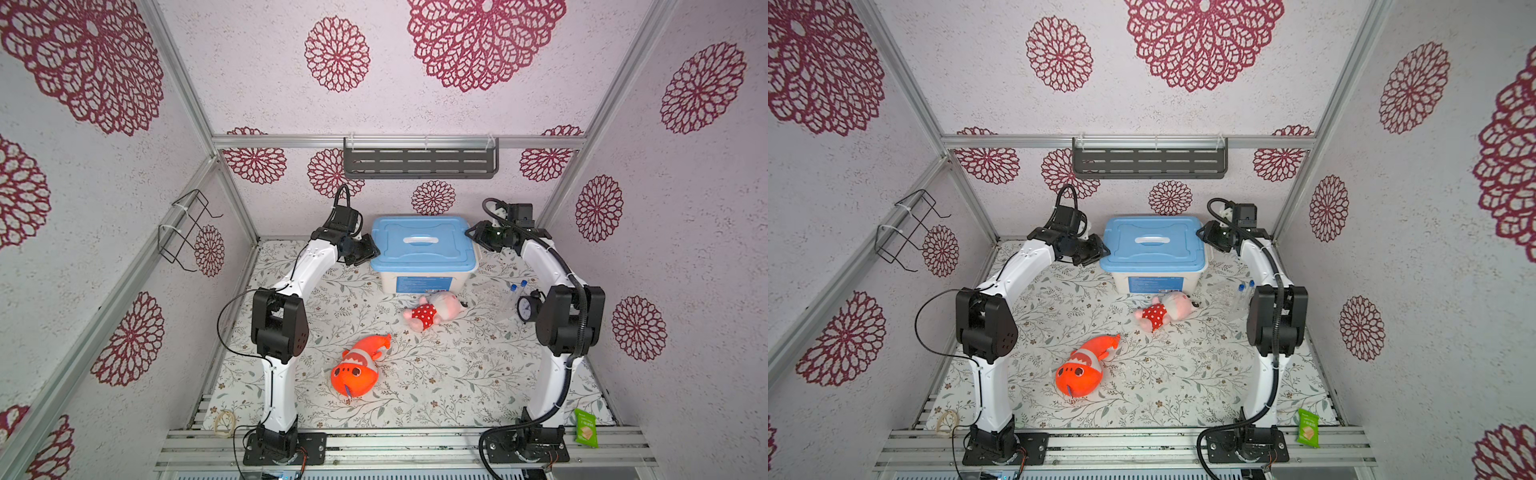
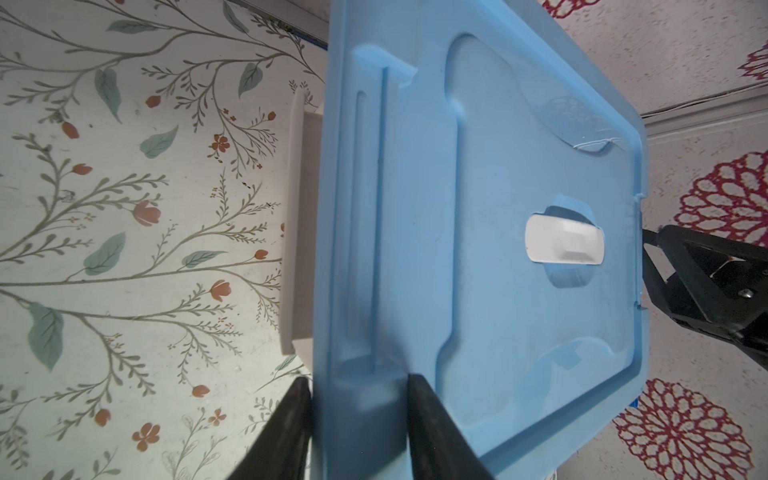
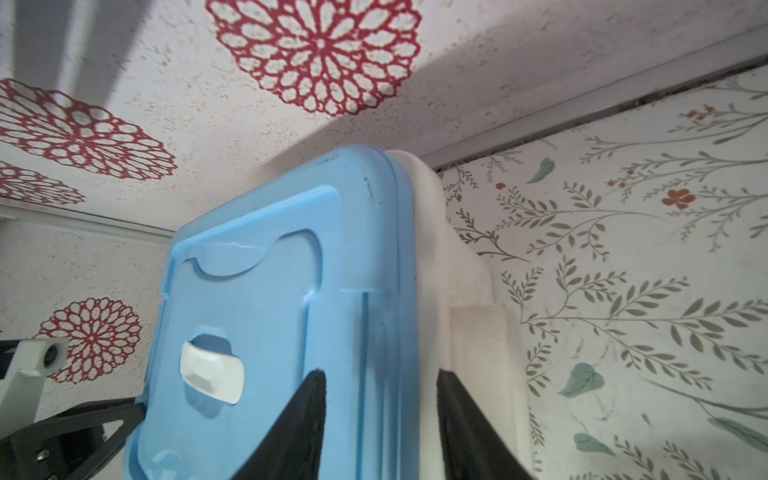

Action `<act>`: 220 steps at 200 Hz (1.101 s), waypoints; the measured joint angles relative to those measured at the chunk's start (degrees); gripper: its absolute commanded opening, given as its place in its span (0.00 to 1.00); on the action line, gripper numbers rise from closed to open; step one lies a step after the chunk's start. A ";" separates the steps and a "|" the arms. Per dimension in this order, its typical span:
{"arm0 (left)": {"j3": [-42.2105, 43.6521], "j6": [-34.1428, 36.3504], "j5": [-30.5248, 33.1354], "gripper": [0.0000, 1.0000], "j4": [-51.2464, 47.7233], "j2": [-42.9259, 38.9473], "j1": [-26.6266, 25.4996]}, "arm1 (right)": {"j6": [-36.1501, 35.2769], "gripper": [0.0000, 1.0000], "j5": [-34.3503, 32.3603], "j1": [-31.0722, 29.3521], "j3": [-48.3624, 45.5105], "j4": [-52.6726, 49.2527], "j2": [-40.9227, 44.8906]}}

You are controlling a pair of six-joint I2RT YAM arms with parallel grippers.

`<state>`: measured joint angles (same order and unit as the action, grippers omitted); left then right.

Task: Organize the chemistry lab equipment
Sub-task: 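Align the lid edges with the bin rim using both grippers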

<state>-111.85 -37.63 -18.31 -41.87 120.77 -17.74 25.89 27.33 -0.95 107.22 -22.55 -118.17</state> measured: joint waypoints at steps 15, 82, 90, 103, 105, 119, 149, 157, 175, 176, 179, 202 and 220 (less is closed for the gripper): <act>0.04 -0.02 -0.15 0.41 0.04 0.00 0.00 | -0.44 0.47 -0.48 0.00 0.00 -0.09 0.00; -0.37 1.25 -1.05 0.42 -0.33 0.17 -0.15 | -0.94 0.49 -3.54 0.00 0.74 -2.43 0.28; -0.72 1.49 -1.25 0.42 -0.72 0.39 -0.31 | -0.92 0.49 -3.30 0.00 0.87 -3.06 0.33; -1.25 1.73 -1.60 0.42 -0.94 0.79 -0.55 | -0.94 0.51 -2.86 -0.02 0.87 -3.87 0.33; -1.29 1.79 -1.66 0.42 -0.92 0.79 -0.57 | -0.98 0.51 -2.75 -0.02 0.87 -3.98 0.33; -1.51 2.10 -1.75 0.42 -0.96 1.01 -0.90 | -0.98 0.51 -1.92 -0.17 0.68 -4.50 0.33; -2.56 2.78 -1.49 0.42 -1.53 1.62 -1.42 | -1.11 0.49 -1.11 -0.39 -0.37 -4.87 0.42; -2.82 2.99 -1.49 0.42 -1.79 1.75 -1.42 | -1.42 0.48 -1.16 -0.39 -0.63 -5.16 0.42; -3.76 3.56 -1.42 0.42 -2.69 2.16 -1.42 | -1.97 0.47 -1.68 -0.42 -0.79 -6.34 0.42; -3.78 3.58 -1.42 0.42 -2.71 2.16 -1.42 | -1.99 0.47 -1.68 -0.44 -0.81 -6.36 0.42; -3.93 3.63 -1.40 0.42 -2.89 2.25 -1.42 | -2.12 0.47 -1.66 -0.46 -0.87 -6.40 0.42; -4.46 4.24 -1.03 0.43 -3.58 2.49 -1.51 | -3.08 0.44 -2.10 -0.46 -1.88 -6.27 1.27; -4.46 4.61 -0.20 0.43 -3.89 2.49 -1.51 | -3.87 0.43 -2.19 -0.46 -3.13 -6.16 2.21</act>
<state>-116.31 -33.01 -18.50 -45.76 123.26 -19.25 22.02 25.15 -1.41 104.09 -28.71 -115.96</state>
